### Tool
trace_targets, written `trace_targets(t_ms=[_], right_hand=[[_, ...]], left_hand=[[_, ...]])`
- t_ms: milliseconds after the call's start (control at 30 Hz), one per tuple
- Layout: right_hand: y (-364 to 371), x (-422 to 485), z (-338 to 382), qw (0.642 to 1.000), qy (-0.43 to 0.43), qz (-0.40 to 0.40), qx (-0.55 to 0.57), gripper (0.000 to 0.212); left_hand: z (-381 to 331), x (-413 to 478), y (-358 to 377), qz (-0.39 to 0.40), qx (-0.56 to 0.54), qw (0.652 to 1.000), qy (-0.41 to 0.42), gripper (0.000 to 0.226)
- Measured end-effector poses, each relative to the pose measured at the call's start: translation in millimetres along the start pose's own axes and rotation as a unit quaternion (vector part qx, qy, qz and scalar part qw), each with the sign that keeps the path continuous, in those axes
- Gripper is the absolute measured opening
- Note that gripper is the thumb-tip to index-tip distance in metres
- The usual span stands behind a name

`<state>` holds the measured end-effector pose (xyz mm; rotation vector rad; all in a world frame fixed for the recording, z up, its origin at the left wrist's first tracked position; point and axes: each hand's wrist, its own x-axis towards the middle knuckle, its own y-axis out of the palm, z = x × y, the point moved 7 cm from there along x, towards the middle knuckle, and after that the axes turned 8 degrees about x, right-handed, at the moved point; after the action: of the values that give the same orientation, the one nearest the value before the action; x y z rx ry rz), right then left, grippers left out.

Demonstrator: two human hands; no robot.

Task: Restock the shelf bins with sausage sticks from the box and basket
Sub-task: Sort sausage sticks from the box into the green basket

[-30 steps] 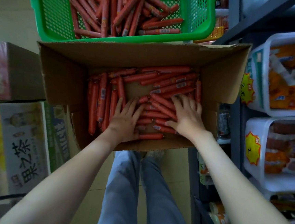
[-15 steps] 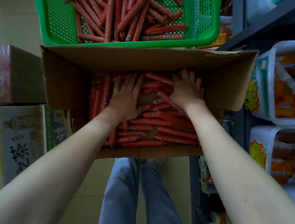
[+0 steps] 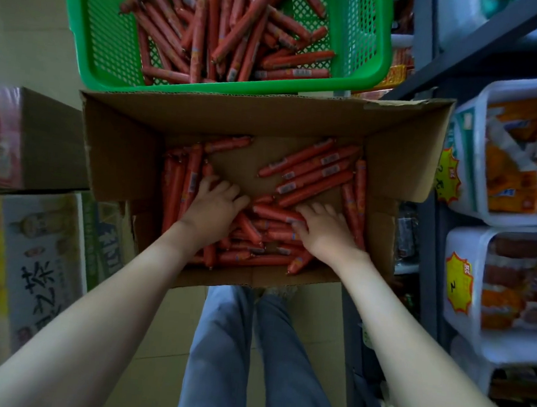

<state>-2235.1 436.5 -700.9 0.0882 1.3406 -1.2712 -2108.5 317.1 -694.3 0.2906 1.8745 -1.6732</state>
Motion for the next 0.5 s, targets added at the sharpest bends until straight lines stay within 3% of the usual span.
trace_targets(t_ms=[100, 167, 300, 400, 500], right_hand=[[6.8, -5.8, -5.8, 0.998, -0.009, 0.064, -0.016, 0.082], [9.2, -5.3, -6.1, 0.996, -0.015, 0.070, -0.056, 0.093], [0.2, 6.7, -5.6, 0.996, -0.015, 0.024, -0.086, 0.077], [-4.9, 7.2, -6.8, 0.995, -0.031, 0.017, -0.089, 0.071], [-19.5, 3.0, -11.5, 0.997, -0.020, -0.062, -0.051, 0.054]], left_hand=[[1.2, -2.4, 2.2, 0.015, -0.005, 1.000, 0.024, 0.057], [2.4, -1.4, 2.9, 0.021, -0.017, 0.999, 0.024, 0.057], [19.7, -1.3, -7.2, -0.038, -0.106, 0.991, -0.072, 0.054], [39.8, -5.4, -13.1, -0.078, -0.238, 0.952, -0.176, 0.053], [47.4, -10.1, -11.3, -0.068, -0.289, 0.926, -0.234, 0.050]])
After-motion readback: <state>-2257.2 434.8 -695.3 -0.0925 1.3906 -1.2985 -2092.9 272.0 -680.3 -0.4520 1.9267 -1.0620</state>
